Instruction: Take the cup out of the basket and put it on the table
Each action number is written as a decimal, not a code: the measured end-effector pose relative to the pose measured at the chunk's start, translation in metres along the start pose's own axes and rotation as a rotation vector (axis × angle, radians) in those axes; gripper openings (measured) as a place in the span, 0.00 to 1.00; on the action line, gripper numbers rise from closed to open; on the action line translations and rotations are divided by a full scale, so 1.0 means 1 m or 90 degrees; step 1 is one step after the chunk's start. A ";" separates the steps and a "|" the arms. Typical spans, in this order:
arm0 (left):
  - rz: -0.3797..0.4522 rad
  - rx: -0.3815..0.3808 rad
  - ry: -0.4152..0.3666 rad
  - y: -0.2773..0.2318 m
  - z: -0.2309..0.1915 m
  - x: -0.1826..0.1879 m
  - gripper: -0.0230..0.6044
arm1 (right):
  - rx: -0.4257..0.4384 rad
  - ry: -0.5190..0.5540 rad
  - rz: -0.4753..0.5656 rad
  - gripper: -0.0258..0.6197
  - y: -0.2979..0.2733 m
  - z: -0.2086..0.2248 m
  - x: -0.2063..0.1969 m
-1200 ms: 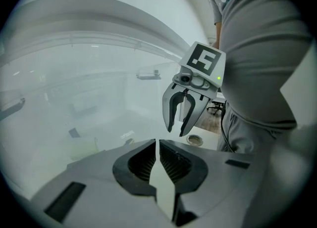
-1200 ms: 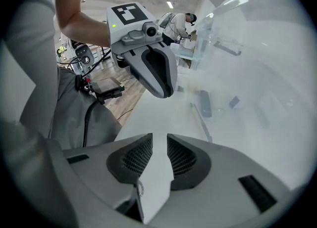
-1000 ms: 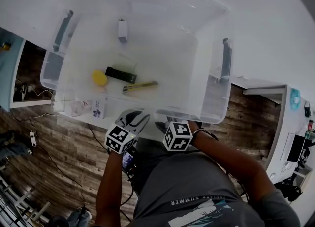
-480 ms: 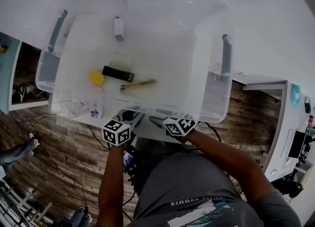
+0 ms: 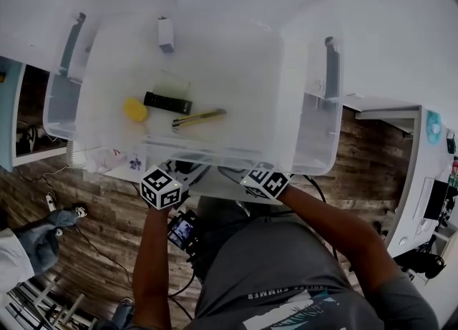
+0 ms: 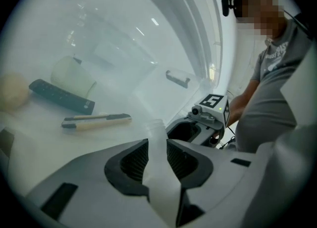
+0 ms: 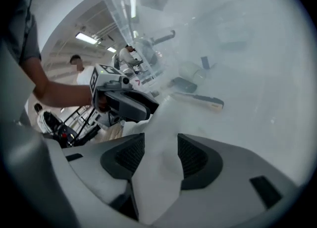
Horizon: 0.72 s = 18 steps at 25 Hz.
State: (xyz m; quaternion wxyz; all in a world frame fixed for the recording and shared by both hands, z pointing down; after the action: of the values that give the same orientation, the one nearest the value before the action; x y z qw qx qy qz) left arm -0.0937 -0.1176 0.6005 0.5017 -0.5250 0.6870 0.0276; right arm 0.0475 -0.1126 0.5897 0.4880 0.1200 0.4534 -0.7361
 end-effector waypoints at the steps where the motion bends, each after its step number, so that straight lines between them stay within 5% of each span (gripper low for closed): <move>1: 0.005 -0.006 -0.026 0.002 0.002 0.000 0.21 | -0.006 0.039 -0.009 0.35 0.000 -0.002 -0.002; 10: 0.034 -0.059 -0.296 0.015 0.045 -0.020 0.21 | -0.107 0.420 -0.123 0.35 0.009 -0.018 -0.019; 14: -0.005 -0.074 -0.362 0.012 0.055 -0.037 0.21 | -0.124 0.485 -0.152 0.35 0.006 -0.020 -0.031; 18: -0.001 -0.075 -0.363 0.007 0.059 -0.038 0.21 | -0.113 0.500 -0.167 0.35 0.000 -0.027 -0.035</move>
State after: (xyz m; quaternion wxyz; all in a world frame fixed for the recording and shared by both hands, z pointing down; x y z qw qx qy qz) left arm -0.0623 -0.0548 0.5952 0.6431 -0.5247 0.5153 0.2133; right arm 0.0574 -0.0701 0.5965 0.1885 0.2901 0.6782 -0.6483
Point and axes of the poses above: the fingertips, and each gripper's own axes: y backward along the fingers, z to its right, x out of its top, the point moved 7 cm from there along y, backward along the fingers, and after that the axes turned 15 degrees about x, right-handed, at the moved point
